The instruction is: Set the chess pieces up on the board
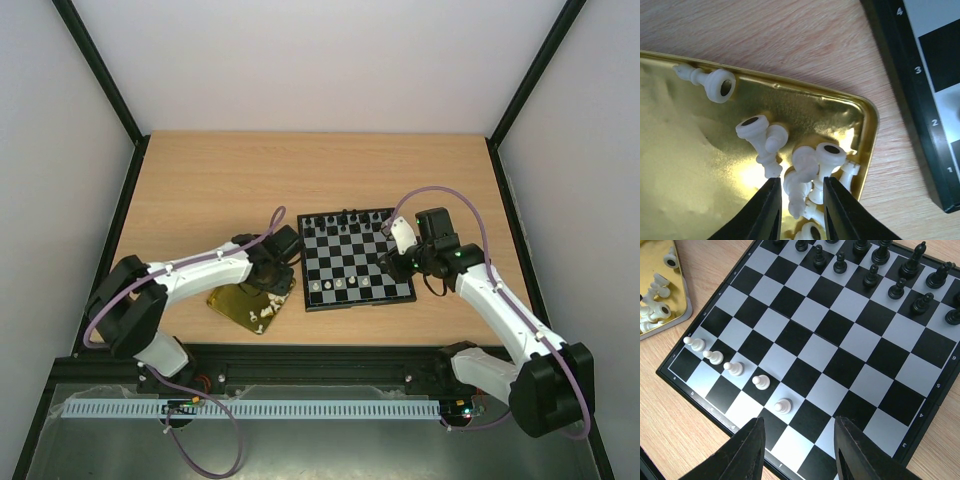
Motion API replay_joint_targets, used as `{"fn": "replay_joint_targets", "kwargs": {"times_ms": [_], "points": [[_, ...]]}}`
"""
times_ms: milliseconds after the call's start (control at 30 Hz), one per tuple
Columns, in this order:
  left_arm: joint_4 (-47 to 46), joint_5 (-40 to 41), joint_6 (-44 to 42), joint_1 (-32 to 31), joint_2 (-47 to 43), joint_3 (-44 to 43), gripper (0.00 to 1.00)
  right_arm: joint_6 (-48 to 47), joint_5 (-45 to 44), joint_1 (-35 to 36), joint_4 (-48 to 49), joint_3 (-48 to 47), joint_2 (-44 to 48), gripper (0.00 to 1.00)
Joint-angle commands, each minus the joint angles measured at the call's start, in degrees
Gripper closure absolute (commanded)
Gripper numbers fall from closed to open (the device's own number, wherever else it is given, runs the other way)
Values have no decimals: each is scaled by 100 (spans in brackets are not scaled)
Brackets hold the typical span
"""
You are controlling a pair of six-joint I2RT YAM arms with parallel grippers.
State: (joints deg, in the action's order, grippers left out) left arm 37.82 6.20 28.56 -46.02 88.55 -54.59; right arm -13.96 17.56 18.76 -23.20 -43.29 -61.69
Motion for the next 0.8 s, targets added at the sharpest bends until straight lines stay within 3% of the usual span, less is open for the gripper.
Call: {"fn": "replay_joint_targets", "kwargs": {"times_ms": [0, 400, 767], "points": [[130, 175, -58, -25, 114, -132, 78, -58, 4, -19, 0, 84, 114, 60], [-193, 49, -241, -29, 416, -104, 81, -73, 6, -22, 1, 111, 48, 60], [-58, 144, -264, -23, 412, -143, 98, -83, -6, -18, -6, 117, 15, 60]]}}
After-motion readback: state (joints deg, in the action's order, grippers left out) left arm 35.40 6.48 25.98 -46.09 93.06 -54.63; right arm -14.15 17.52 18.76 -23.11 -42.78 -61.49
